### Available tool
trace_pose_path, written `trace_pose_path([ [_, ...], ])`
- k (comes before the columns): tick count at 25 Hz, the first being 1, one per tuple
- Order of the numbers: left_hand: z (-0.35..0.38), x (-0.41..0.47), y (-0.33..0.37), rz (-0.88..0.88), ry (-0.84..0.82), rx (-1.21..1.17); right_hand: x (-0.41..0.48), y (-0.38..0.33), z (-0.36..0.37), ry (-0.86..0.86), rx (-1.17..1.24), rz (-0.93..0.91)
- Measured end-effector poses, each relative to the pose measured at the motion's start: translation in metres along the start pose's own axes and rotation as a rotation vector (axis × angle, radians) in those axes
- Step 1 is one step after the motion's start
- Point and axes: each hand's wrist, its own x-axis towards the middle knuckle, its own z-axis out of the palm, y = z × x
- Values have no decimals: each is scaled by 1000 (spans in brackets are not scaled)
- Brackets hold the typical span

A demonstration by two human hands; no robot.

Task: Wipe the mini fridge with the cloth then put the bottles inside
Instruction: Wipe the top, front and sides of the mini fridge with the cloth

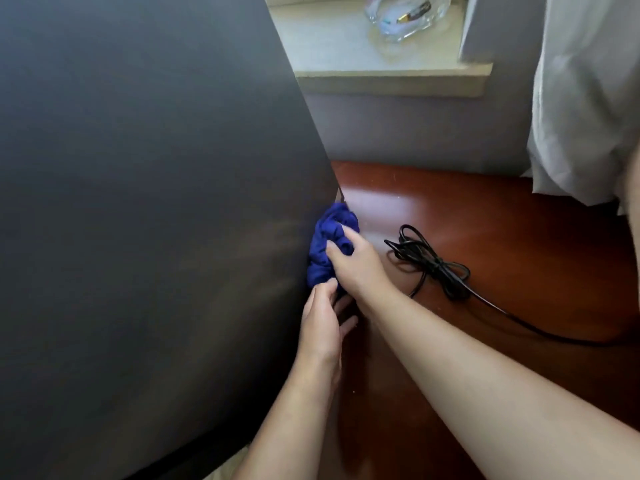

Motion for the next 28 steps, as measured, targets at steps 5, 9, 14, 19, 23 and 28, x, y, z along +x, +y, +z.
trace_pose_path([
  [5, 38, -35, 82, 289, -172, -164, 12, -127, -30, 131, 58, -354],
  [9, 33, -88, 133, 377, -251, -213, -24, -201, -46, 101, 1, -544],
  [14, -25, -161, 122, 458, -136, -138, -116, -208, -34, 50, -80, -657],
  [19, -122, -236, 69, 505, -307, 42, -230, -172, -1, -6, -106, -546],
  [23, -210, -264, 46, 620, -441, 239, -299, -146, 34, 60, 116, -493],
  [28, -290, -281, 36, 772, -542, 283, -378, -134, 77, 147, 215, -533],
])
